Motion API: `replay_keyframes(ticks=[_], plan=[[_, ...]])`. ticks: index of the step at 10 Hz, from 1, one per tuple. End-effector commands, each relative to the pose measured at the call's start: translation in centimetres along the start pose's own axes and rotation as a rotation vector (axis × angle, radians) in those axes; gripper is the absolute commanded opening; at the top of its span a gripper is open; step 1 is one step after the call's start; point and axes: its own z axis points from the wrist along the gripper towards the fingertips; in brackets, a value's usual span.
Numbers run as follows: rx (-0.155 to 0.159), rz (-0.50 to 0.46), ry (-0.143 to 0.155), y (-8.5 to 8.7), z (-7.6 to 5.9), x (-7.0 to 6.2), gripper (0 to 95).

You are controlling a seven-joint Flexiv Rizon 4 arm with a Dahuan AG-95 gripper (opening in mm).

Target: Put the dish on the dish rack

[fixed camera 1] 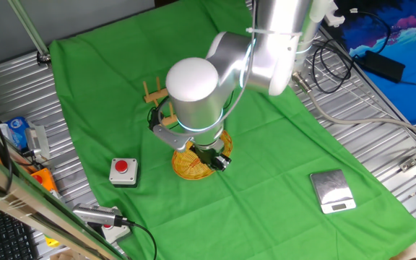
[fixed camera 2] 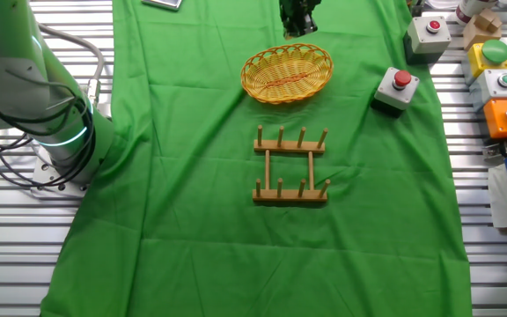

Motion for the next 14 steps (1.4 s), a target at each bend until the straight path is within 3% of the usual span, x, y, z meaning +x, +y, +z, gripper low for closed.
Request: replay_keyframes(ticks=[1, 5, 7, 11, 14], plan=[[0.012, -0.008, 0.008, 0.0, 0.1, 0.0, 0.0], [0.099, -0.055, 0.043, 0.4, 0.3, 0.4, 0.0], [0.124, -0.038, 0.045, 1.0, 0.6, 1.0, 0.0], [0.27, -0.058, 0.11, 1.2, 0.8, 1.2, 0.0], [0.288, -0.07, 0.107, 0.9, 2.0, 1.1, 0.0]])
